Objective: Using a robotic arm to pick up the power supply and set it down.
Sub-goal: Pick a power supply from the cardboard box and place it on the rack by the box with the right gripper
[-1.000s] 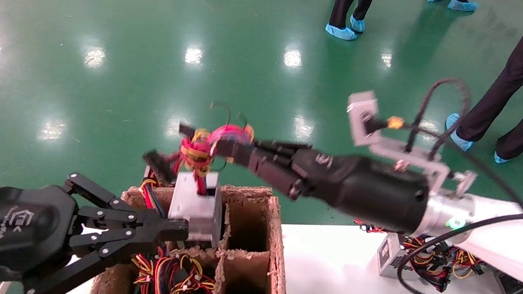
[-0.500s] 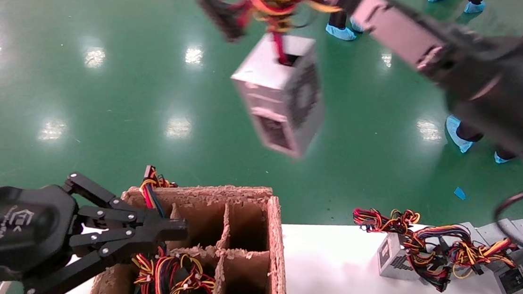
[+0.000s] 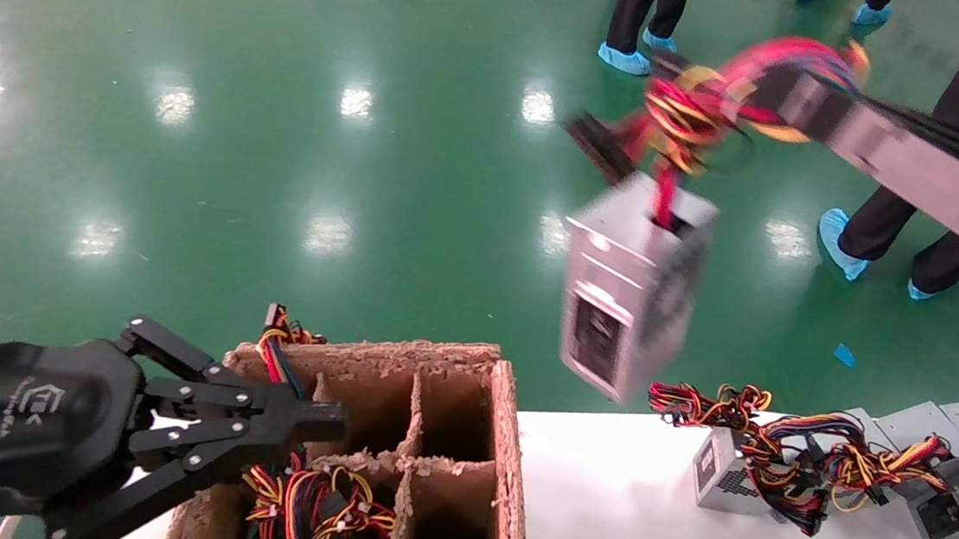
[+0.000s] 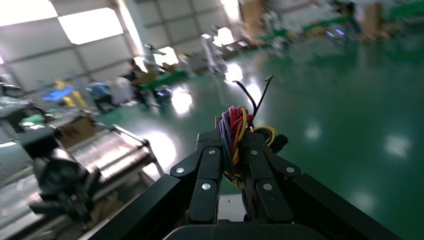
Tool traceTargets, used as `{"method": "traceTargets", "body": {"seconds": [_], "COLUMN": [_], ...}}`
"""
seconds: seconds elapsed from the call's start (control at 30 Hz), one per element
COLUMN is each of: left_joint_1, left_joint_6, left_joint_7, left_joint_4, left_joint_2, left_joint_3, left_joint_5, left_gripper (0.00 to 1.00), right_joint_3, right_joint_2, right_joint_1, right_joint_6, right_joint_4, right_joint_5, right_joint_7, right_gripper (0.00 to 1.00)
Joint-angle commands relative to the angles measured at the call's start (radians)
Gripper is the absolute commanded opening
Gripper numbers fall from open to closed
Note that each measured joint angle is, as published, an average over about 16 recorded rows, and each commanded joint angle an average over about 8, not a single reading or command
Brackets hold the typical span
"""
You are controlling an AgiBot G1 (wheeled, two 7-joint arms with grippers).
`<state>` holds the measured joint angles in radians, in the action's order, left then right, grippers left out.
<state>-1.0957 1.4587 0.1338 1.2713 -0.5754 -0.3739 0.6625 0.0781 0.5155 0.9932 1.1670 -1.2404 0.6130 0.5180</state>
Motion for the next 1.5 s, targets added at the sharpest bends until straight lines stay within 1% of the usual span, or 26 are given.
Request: {"method": "traceTargets", "body": {"seconds": [0.03,0.13,0.23,0.33,0.4,0.5,0.63,0.7,0.8,0.9,1.0,1.07,1.17,1.23,1.33,1.5], "left_joint_1": [0.0,0.0,0.0,0.0,0.0,0.0,0.0,0.0,0.0,0.0,0.0,0.0,0.0,0.0,0.0,0.0], "left_joint_6": [0.0,0.0,0.0,0.0,0.0,0.0,0.0,0.0,0.0,0.0,0.0,0.0,0.0,0.0,0.0,0.0], "left_joint_7": [0.0,0.0,0.0,0.0,0.0,0.0,0.0,0.0,0.0,0.0,0.0,0.0,0.0,0.0,0.0,0.0], "left_joint_4": [0.0,0.0,0.0,0.0,0.0,0.0,0.0,0.0,0.0,0.0,0.0,0.0,0.0,0.0,0.0,0.0], "left_joint_2": [0.0,0.0,0.0,0.0,0.0,0.0,0.0,0.0,0.0,0.0,0.0,0.0,0.0,0.0,0.0,0.0], "left_joint_3": [0.0,0.0,0.0,0.0,0.0,0.0,0.0,0.0,0.0,0.0,0.0,0.0,0.0,0.0,0.0,0.0], "left_joint_5": [0.0,0.0,0.0,0.0,0.0,0.0,0.0,0.0,0.0,0.0,0.0,0.0,0.0,0.0,0.0,0.0], "left_gripper": [0.0,0.0,0.0,0.0,0.0,0.0,0.0,0.0,0.0,0.0,0.0,0.0,0.0,0.0,0.0,0.0], "right_joint_3": [-0.03,-0.107,-0.197,-0.301,-0.383,-0.524,-0.748,-0.87,-1.051,-1.214,-1.354,-1.432,-1.526,-1.566,-1.591,-1.571], "right_joint_2": [-0.062,-0.133,-0.185,-0.215,-0.222,-0.211,-0.158,-0.121,-0.058,0.008,0.073,0.115,0.172,0.201,0.227,0.232], "right_joint_1": [-0.07,-0.198,-0.327,-0.455,-0.54,-0.664,-0.828,-0.916,-1.05,-1.182,-1.305,-1.383,-1.487,-1.538,-1.578,-1.574], "right_joint_6": [-0.022,-0.039,-0.039,-0.005,0.047,0.158,0.312,0.362,0.395,0.386,0.354,0.316,0.237,0.187,0.137,0.12], "right_joint_4": [-0.037,-0.061,-0.066,-0.048,-0.017,0.052,0.154,0.183,0.182,0.14,0.083,0.044,-0.022,-0.059,-0.095,-0.101], "right_joint_5": [-0.018,-0.059,-0.094,-0.117,-0.126,-0.131,-0.117,-0.099,-0.062,-0.013,0.047,0.098,0.181,0.229,0.273,0.288], "right_joint_7": [0.013,0.009,-0.004,-0.022,-0.035,-0.056,-0.084,-0.093,-0.093,-0.073,-0.037,-0.006,0.055,0.093,0.133,0.142], "right_gripper": [0.0,0.0,0.0,0.0,0.0,0.0,0.0,0.0,0.0,0.0,0.0,0.0,0.0,0.0,0.0,0.0]}}
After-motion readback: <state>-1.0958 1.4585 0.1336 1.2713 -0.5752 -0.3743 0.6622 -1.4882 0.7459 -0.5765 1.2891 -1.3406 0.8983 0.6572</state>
